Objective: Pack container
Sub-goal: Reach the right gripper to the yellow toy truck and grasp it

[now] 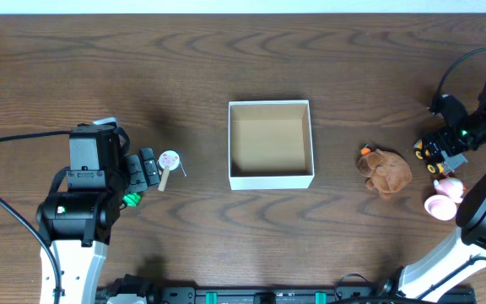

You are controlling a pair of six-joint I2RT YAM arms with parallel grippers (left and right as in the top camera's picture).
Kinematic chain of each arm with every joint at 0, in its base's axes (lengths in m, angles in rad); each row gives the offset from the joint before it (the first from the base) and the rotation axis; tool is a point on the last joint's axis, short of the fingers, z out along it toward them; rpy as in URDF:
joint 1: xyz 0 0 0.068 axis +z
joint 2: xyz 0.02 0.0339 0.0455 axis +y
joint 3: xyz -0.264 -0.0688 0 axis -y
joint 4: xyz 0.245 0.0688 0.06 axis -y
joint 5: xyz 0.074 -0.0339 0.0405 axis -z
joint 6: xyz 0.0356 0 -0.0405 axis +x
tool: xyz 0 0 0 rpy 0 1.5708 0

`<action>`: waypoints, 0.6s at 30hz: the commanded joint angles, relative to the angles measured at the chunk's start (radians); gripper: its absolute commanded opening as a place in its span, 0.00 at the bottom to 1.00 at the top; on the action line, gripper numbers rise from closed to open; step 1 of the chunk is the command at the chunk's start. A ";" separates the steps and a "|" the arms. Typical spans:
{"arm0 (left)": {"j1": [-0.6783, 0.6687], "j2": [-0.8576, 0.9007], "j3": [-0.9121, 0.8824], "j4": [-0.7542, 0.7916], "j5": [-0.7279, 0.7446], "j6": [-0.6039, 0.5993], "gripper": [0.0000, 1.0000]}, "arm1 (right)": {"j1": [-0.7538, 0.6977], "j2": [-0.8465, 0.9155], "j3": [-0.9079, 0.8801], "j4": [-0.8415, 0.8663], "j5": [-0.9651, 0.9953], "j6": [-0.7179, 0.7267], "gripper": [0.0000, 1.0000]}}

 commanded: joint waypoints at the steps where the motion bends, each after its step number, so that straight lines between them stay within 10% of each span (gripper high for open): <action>1: 0.005 0.001 0.019 0.003 -0.005 -0.005 0.98 | -0.008 0.000 -0.017 0.002 -0.029 0.005 0.91; 18: 0.005 0.001 0.019 0.004 -0.005 -0.005 0.98 | -0.008 0.000 -0.105 0.034 -0.029 0.005 0.63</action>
